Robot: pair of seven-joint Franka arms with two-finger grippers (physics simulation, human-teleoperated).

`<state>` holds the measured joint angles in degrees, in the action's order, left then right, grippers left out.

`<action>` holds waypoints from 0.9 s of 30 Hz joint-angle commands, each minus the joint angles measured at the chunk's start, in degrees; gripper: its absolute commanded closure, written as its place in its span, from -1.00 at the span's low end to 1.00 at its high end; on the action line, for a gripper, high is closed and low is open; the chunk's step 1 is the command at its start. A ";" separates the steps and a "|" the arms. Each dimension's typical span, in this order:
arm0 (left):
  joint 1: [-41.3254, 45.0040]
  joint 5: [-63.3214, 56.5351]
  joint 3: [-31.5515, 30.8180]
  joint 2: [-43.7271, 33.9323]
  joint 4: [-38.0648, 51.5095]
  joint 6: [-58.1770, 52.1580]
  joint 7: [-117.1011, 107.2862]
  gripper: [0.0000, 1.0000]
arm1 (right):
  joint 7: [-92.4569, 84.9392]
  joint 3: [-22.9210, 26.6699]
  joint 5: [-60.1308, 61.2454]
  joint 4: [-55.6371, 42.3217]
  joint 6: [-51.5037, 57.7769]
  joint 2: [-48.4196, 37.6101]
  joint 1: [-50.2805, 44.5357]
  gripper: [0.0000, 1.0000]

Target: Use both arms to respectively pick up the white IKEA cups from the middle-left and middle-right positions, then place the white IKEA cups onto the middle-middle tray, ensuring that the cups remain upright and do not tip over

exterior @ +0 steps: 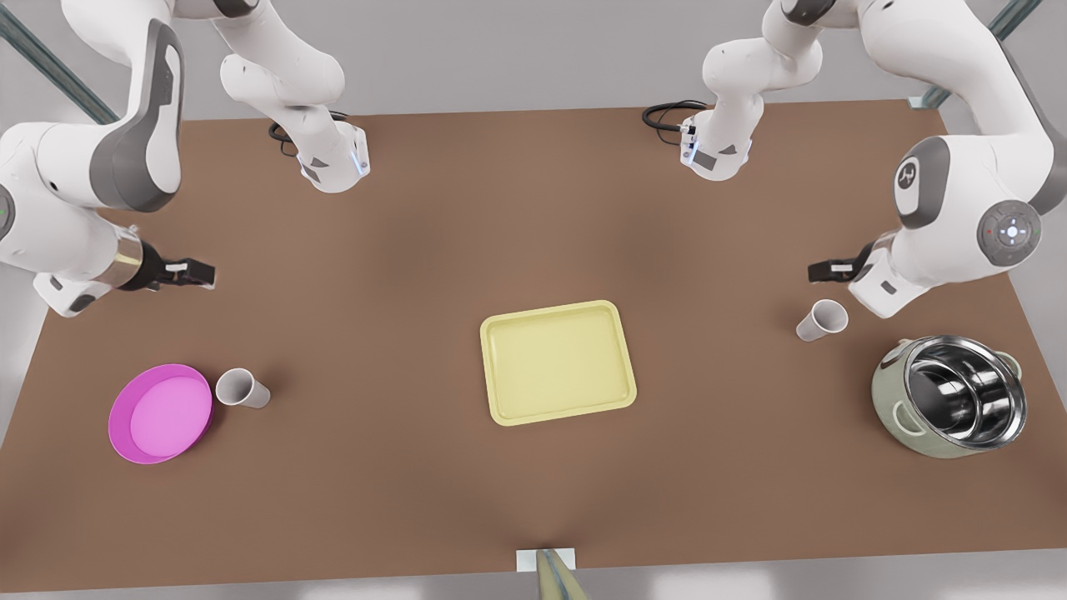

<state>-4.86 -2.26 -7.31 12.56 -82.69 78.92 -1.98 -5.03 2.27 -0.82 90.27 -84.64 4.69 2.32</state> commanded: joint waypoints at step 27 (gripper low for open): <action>-3.31 2.43 18.38 7.74 -34.11 46.94 15.78 -1.00 | -8.33 0.28 0.74 -3.52 -32.95 32.32 7.35 -1.00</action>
<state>-8.15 0.24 11.02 20.42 -116.63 123.60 7.95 -10.92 2.54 -0.20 86.40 -113.93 37.07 9.58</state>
